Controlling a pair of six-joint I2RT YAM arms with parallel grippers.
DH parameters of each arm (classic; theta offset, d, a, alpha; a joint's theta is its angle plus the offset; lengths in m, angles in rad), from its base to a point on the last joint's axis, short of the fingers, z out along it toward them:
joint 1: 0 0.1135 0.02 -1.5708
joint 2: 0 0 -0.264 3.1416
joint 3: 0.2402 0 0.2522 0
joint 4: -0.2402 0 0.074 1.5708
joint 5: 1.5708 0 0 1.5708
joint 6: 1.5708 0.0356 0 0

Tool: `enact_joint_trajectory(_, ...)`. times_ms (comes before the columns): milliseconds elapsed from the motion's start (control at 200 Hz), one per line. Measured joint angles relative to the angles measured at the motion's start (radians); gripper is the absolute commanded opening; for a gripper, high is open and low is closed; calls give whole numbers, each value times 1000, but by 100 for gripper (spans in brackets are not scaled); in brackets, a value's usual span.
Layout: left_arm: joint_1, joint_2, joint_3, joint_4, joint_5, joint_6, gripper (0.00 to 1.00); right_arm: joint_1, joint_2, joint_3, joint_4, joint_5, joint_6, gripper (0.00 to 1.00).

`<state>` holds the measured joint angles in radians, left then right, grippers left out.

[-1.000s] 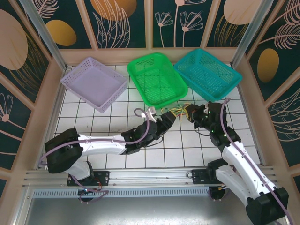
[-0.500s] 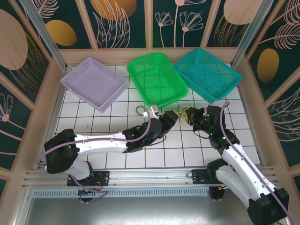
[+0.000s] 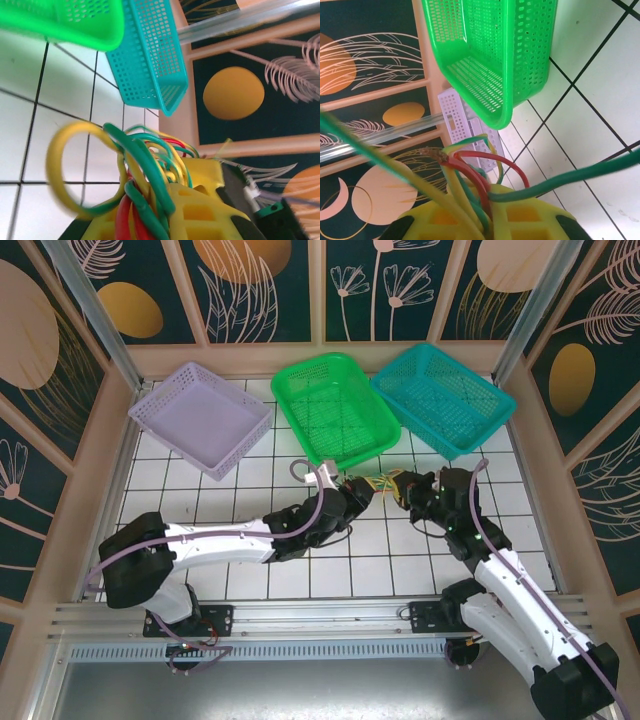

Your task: Untangle the cables

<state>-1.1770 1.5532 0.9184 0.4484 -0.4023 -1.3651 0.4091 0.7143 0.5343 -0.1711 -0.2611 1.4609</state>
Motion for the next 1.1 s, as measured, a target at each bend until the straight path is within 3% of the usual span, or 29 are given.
enact_joint_trajectory(75,14,-46,-34,0,1,137,0,10,5,66,-113,12,-104,55)
enact_joint_trajectory(195,50,-204,-121,-10,21,386,0,10,14,246,-277,85,-331,65)
enact_joint_trajectory(330,105,-353,-154,-45,136,613,0,10,20,395,-310,94,-593,66)
enact_joint_trajectory(450,163,-369,-127,-105,304,742,0,13,77,433,-272,-34,-797,65)
enact_joint_trajectory(626,252,-307,-66,-206,555,845,0,31,229,434,-244,-214,-1037,58)
enact_joint_trajectory(776,344,-280,-16,-268,727,890,0,36,280,420,-235,-311,-1175,58)
enact_joint_trajectory(961,380,-212,89,-339,853,931,0,68,306,385,-211,-343,-1255,59)
enact_joint_trajectory(1101,394,-179,105,-383,881,947,0,87,356,385,-200,-322,-1279,45)
